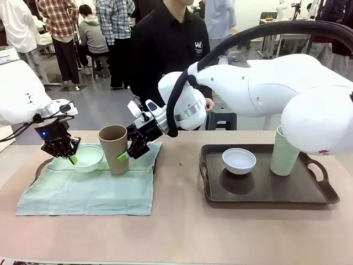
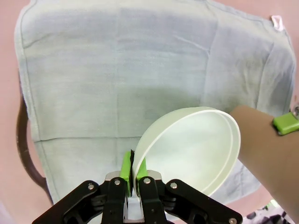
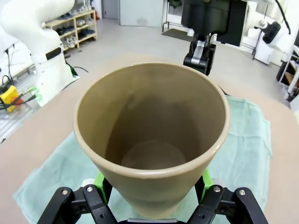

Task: Set up a tray with a mat and arrange the tableware.
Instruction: Place the Picnic Bowl and Reusable plastic cup back onto the Handle tray in front of the human's position.

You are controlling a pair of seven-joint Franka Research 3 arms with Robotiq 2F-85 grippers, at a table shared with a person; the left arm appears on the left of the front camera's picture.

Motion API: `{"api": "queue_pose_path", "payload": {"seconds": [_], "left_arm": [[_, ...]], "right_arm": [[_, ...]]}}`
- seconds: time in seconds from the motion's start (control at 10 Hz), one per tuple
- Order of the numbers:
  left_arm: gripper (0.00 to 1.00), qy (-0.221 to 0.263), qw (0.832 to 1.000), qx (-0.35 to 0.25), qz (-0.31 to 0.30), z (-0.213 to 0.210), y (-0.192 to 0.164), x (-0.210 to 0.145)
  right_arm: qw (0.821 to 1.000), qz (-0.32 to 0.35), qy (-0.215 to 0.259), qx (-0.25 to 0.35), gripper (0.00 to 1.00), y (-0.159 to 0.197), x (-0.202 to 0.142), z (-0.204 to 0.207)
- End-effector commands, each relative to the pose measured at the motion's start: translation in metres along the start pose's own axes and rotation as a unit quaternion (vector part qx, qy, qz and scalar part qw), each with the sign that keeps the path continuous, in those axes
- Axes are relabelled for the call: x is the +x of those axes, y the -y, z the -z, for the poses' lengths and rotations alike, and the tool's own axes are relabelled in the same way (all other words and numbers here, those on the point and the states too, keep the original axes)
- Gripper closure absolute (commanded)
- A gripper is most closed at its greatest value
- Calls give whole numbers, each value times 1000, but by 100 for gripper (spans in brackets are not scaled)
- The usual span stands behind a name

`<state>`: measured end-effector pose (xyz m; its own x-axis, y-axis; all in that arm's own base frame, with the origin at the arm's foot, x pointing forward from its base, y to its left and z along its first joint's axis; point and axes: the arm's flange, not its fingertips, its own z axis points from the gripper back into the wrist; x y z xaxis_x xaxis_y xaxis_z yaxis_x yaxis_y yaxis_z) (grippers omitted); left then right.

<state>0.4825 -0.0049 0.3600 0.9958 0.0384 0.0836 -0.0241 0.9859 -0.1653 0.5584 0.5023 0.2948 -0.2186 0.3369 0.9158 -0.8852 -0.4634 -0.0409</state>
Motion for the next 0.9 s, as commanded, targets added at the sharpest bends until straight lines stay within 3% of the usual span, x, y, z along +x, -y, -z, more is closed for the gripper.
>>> {"api": "queue_pose_path", "payload": {"seconds": [0.0,0.6,0.7,0.8], "left_arm": [[96,13,1000,-7,-7,3,0,-1],[96,-8,1000,-2,-13,31,0,8],[38,-8,1000,-3,-10,31,-1,8],[36,-9,1000,-2,-9,29,-2,8]], "right_arm": [[1000,16,5,16,16,10,4,-2],[1000,24,-13,9,16,9,-11,0],[1000,22,-7,9,4,9,-13,1],[1000,24,-4,9,0,8,-13,0]]}}
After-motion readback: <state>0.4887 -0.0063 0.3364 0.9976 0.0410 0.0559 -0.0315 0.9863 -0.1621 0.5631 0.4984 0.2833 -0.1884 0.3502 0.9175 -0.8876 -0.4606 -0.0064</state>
